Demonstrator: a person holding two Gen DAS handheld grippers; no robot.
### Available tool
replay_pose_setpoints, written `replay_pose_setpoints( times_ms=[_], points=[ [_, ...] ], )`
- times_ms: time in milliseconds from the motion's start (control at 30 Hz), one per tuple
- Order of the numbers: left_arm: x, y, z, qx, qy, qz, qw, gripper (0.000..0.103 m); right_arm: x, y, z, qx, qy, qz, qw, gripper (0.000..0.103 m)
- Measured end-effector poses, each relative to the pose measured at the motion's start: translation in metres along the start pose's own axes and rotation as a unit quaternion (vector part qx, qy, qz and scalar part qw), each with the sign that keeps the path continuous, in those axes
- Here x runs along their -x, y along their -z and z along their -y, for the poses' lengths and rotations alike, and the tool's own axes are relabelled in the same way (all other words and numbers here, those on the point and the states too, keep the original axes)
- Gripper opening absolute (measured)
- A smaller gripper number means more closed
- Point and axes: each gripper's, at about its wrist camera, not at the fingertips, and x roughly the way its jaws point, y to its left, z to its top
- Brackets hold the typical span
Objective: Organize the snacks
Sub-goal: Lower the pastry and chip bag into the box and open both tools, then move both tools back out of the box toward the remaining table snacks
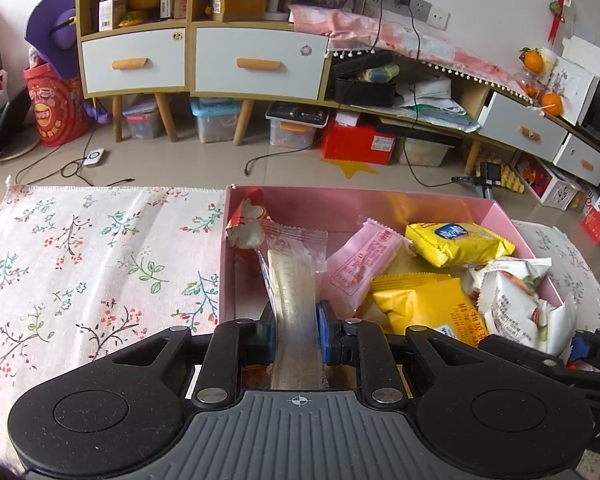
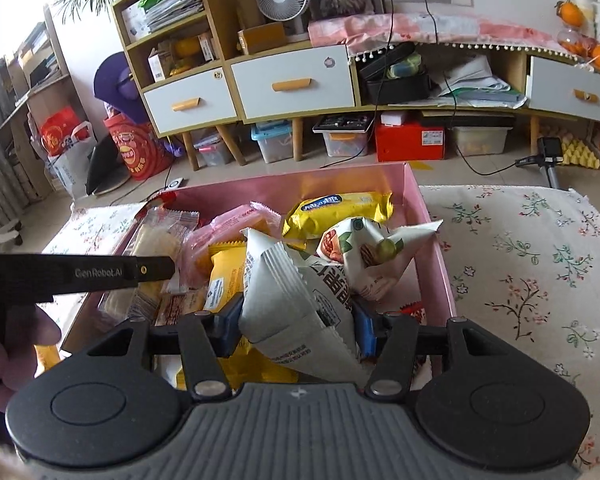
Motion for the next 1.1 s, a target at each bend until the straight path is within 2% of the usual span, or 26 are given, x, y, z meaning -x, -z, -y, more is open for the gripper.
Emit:
replay_pose_setpoints(
  times_ms=[233, 333, 400, 600, 800, 967, 1100],
  points=[
    [0.001, 0.001, 0.004, -0.02, 0.006, 0.0, 0.9998, 0.025, 0.001, -0.003, 0.004, -0.01, -0.008, -0.002, 1.0, 0.055],
    [0.004, 0.0, 0.006, -0.023, 0.007, -0.001, 0.9997, 0.035, 0.003, -0.004, 0.002, -0.009, -0.005, -0.002, 1.0, 0.057],
    [0.008, 0.0, 0.009, -0.026, 0.009, 0.0, 0.9996, 0.048, 0.005, -0.005, 0.002, -0.01, -0.004, 0.0, 1.0, 0.059],
    [0.026, 0.001, 0.015, -0.039, 0.011, 0.008, 0.9992, 0.06, 0.018, -0.007, -0.001, -0.01, -0.004, 0.014, 1.0, 0.07],
    [0.053, 0.004, 0.015, -0.039, 0.016, 0.017, 0.999, 0.07, 0.034, -0.007, 0.001, -0.018, 0.0, 0.028, 0.999, 0.078],
    [0.072, 0.014, 0.018, -0.062, 0.01, 0.02, 0.9978, 0.076, 0.047, -0.004, -0.001, -0.016, 0.008, 0.03, 0.999, 0.082],
    [0.086, 0.025, 0.016, -0.064, 0.005, 0.019, 0.9978, 0.081, 0.059, -0.003, -0.002, -0.013, 0.012, 0.034, 0.999, 0.09]
  ],
)
